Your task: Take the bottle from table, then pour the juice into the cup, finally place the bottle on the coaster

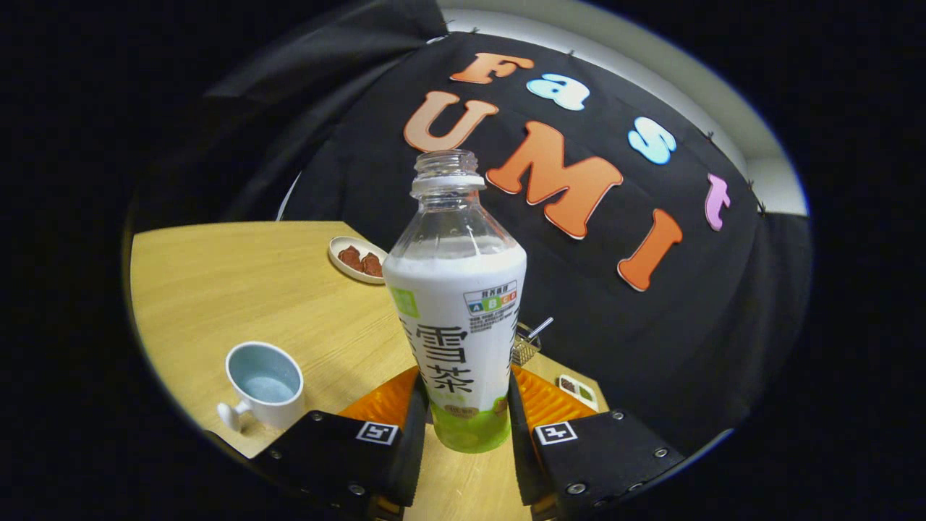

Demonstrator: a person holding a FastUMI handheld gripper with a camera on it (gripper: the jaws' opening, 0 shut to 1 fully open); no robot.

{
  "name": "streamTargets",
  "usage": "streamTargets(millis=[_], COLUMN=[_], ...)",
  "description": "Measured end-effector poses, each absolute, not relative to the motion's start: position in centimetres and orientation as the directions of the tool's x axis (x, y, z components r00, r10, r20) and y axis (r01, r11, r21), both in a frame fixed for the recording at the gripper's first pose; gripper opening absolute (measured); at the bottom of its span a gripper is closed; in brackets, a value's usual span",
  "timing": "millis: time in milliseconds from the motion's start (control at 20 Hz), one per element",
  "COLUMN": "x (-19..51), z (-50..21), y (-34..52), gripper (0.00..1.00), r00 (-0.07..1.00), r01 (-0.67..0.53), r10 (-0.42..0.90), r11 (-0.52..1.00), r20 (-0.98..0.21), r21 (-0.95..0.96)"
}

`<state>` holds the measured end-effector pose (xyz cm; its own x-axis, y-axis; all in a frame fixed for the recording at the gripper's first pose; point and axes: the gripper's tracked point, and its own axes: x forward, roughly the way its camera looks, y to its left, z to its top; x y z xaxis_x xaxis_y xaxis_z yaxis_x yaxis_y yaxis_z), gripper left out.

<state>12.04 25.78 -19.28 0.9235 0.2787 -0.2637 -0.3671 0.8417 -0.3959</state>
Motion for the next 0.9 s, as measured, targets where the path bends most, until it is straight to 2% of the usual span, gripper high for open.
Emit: streamTargets(millis=[400,900], x=[17.9,23.1], z=[-22.0,-30.1], y=[25.3,25.8], gripper=[0.54,0.54], r00=[0.900,0.860], r01=[-0.337,-0.274], r10=[0.319,0.302], r11=[0.942,0.953], r20=[-0.296,-0.411], r21=[-0.010,0.127])
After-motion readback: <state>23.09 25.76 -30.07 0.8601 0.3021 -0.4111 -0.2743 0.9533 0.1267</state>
